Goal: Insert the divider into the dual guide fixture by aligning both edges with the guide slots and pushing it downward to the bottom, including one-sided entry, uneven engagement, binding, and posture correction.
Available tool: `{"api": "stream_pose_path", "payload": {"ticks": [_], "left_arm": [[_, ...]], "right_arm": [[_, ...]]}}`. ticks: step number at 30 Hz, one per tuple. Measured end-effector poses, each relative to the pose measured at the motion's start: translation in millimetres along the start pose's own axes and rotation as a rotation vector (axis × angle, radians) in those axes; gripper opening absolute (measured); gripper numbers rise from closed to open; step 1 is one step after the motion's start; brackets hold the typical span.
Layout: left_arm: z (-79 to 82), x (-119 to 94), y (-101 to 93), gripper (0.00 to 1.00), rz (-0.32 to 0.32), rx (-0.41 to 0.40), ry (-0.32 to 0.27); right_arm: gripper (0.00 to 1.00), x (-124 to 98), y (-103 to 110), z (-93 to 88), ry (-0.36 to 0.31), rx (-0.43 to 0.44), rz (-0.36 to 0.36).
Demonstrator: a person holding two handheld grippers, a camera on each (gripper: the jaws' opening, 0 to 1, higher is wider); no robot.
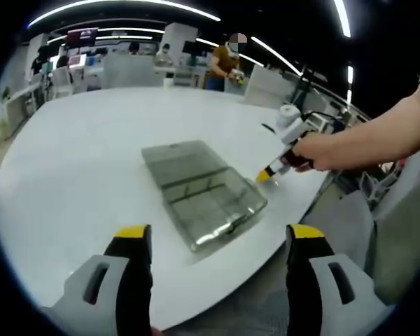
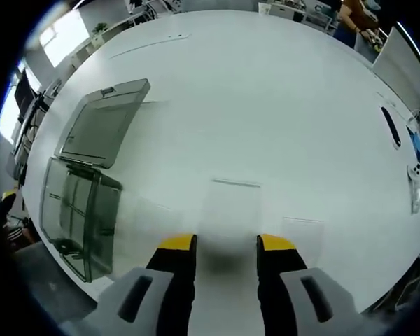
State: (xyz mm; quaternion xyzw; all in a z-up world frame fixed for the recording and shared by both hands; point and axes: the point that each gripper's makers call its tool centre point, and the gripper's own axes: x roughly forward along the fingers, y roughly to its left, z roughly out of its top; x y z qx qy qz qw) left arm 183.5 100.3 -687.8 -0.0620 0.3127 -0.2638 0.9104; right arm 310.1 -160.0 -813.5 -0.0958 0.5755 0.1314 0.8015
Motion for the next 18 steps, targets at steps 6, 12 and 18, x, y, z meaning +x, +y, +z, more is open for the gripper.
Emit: {"api": "stream_pose_path", "payload": {"ticks": [6, 12, 18], "left_arm": [[1.7, -0.4, -1.1, 0.76, -0.002, 0.007, 0.001], [2.7, 0.7, -1.4, 0.76, -0.006, 0.013, 0.000], [0.5, 1.3, -2.6, 0.76, -0.010, 0.017, 0.006]], "right_arm": [[0.29, 1.7, -1.3, 0.0, 0.003, -0.038, 0.015], [0.29, 4.7, -4.0, 0.9, -0.004, -0.061, 0.034], [0.27, 4.1, -4.7, 2.3, -0.024, -0.080, 0.052]]}}
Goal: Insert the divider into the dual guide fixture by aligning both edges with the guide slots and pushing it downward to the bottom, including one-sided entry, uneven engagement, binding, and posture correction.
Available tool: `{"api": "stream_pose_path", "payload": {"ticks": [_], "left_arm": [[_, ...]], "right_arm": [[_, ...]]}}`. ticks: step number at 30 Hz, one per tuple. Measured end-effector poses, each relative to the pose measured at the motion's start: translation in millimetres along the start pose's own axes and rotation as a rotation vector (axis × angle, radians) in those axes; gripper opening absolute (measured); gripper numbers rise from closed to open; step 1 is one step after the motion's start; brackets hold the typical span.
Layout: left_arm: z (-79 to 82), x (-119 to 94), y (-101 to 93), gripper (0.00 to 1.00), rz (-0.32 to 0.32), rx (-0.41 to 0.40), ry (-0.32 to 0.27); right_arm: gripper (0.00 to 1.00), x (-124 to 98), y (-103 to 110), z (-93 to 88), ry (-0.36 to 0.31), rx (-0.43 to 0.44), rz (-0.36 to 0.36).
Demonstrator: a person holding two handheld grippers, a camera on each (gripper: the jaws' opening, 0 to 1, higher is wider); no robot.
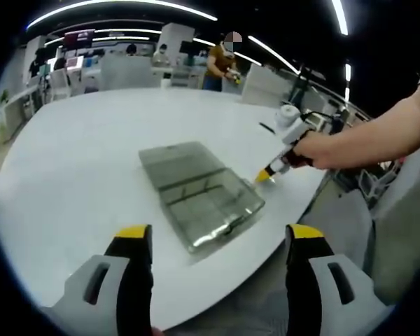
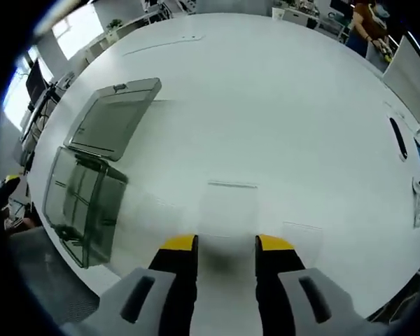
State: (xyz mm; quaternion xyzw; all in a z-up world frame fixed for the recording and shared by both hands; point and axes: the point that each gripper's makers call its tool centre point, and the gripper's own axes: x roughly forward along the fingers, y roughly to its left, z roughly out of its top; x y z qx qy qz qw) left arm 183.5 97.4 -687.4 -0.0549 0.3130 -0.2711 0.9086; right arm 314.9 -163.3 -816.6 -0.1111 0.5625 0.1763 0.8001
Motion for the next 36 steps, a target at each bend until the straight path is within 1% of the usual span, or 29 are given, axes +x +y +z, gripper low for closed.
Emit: {"api": "stream_pose_path", "payload": {"ticks": [12, 20, 29, 36], "left_arm": [[-2.2, -0.9, -2.6, 0.75, 0.001, -0.001, 0.004], [-2.1, 1.2, -4.7, 0.75, -0.009, 0.004, 0.008], [0.3, 5.9, -5.8, 0.75, -0.021, 0.003, 0.009], [2.5, 10.9, -6.8, 0.74, -0.032, -0.001, 0.009]], "right_arm": [[0.27, -4.9, -0.7, -4.1, -0.009, -0.026, 0.006], [0.27, -2.5, -2.3, -7.2, -0.020, -0.024, 0.018], [0.27, -11.4, 4.0, -6.8, -0.041, -0.038, 0.036], [0.27, -20.9, 7.8, -0.9, -0.072, -0.059, 0.049]]}}
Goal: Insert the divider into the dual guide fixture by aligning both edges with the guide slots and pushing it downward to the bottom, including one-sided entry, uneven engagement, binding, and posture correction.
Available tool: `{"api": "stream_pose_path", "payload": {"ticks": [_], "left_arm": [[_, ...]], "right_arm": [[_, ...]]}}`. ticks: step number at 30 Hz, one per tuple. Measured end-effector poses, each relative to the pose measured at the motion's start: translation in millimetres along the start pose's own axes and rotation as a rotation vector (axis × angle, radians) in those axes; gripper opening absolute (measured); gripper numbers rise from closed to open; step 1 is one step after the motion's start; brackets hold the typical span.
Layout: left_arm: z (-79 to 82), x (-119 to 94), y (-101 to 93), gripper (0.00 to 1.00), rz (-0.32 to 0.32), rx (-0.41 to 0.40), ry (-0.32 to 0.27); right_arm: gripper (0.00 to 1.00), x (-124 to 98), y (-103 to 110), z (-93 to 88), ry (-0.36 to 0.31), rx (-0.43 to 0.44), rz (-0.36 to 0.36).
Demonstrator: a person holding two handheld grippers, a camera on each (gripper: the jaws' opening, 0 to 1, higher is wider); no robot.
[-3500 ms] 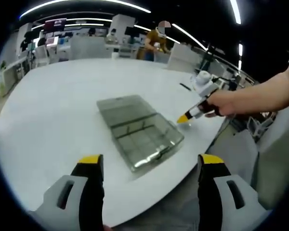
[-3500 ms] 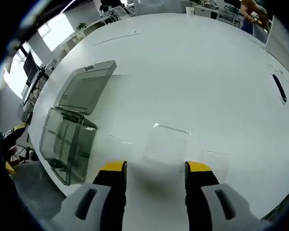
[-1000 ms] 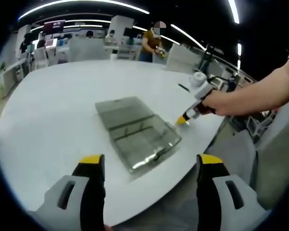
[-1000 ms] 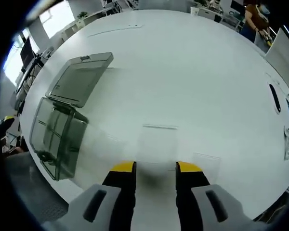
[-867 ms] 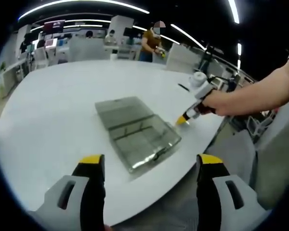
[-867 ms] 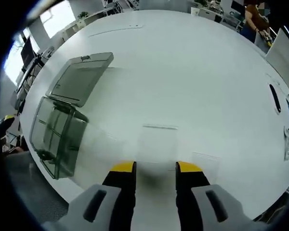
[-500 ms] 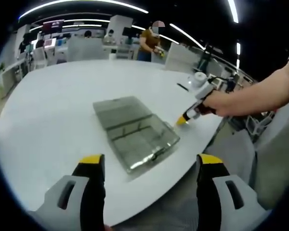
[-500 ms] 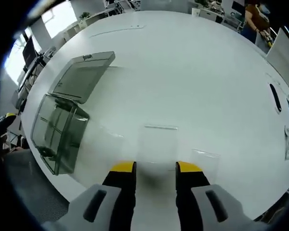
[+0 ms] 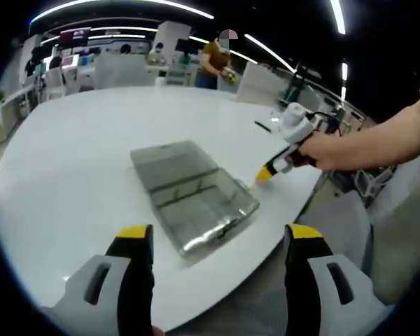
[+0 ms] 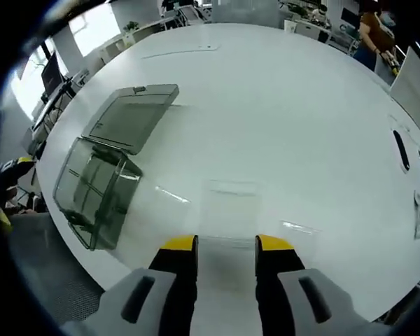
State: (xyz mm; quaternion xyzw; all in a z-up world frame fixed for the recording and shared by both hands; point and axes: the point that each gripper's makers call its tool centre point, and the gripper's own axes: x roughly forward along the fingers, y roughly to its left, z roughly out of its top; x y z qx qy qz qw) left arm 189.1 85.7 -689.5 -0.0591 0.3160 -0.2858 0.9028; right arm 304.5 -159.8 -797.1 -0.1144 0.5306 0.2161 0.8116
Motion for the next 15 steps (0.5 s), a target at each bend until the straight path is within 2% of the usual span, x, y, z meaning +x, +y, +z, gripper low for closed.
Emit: {"api": "stream_pose_path", "payload": {"ticks": [15], "left_arm": [[13.7, 14.8, -6.8, 0.71, -0.032, 0.010, -0.006]], "right_arm": [[0.27, -24.3, 18.3, 17.8, -0.077, -0.039, 0.044]]}}
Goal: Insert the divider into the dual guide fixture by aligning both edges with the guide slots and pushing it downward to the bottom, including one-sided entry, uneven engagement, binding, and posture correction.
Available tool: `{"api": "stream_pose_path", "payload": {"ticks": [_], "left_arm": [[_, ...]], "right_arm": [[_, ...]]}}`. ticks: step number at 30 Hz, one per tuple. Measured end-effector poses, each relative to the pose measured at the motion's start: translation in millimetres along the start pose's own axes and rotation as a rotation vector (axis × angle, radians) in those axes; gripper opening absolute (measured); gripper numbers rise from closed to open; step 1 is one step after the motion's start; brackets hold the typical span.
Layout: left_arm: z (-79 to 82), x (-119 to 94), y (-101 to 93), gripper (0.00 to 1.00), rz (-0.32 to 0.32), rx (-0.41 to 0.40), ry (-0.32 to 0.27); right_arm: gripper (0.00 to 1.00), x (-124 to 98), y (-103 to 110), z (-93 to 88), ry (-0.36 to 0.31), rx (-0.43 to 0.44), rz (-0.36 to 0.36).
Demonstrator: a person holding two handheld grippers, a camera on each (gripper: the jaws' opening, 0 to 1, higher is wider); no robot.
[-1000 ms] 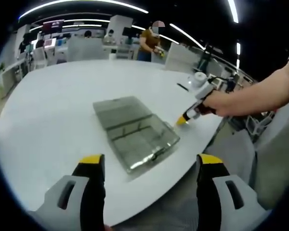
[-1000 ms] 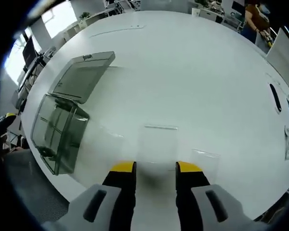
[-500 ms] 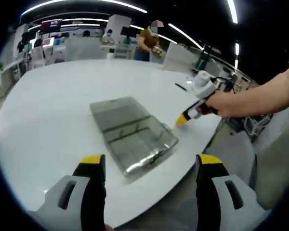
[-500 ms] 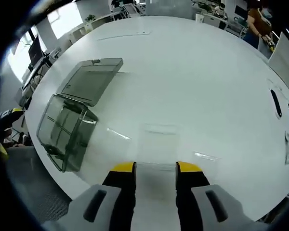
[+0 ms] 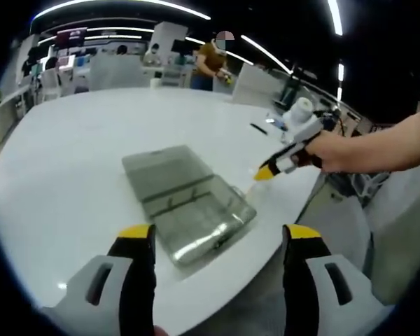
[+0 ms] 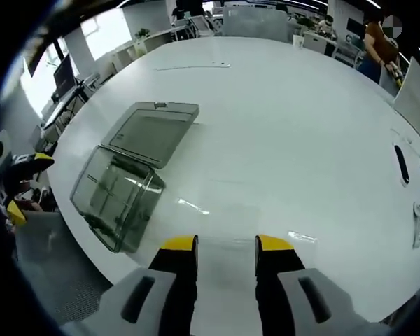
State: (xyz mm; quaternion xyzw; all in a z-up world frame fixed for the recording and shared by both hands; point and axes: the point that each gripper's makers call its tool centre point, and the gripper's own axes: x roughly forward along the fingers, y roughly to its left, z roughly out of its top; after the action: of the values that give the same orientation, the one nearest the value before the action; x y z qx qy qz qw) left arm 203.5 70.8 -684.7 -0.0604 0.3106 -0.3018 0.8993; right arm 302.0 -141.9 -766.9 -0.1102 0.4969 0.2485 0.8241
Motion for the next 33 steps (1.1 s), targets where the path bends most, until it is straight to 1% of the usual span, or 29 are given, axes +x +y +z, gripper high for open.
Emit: {"api": "stream_pose_path", "payload": {"ticks": [8, 12, 23, 33], "left_arm": [[10.5, 11.0, -6.0, 0.68, -0.032, 0.003, -0.007], [13.3, 15.2, -9.0, 0.63, -0.050, -0.010, -0.006], [18.3, 23.6, -15.0, 0.57, -0.076, -0.029, -0.011], [25.1, 28.9, -18.8, 0.50, -0.093, -0.041, -0.020]], "right_arm": [[0.27, -17.1, 18.1, 14.8, -0.053, -0.050, 0.031], [0.27, -25.6, 29.3, 20.6, -0.080, -0.075, 0.050], [0.27, -38.6, 56.5, 27.9, -0.121, -0.112, 0.100], [0.27, -51.3, 87.0, 37.6, -0.160, -0.168, 0.145]]}}
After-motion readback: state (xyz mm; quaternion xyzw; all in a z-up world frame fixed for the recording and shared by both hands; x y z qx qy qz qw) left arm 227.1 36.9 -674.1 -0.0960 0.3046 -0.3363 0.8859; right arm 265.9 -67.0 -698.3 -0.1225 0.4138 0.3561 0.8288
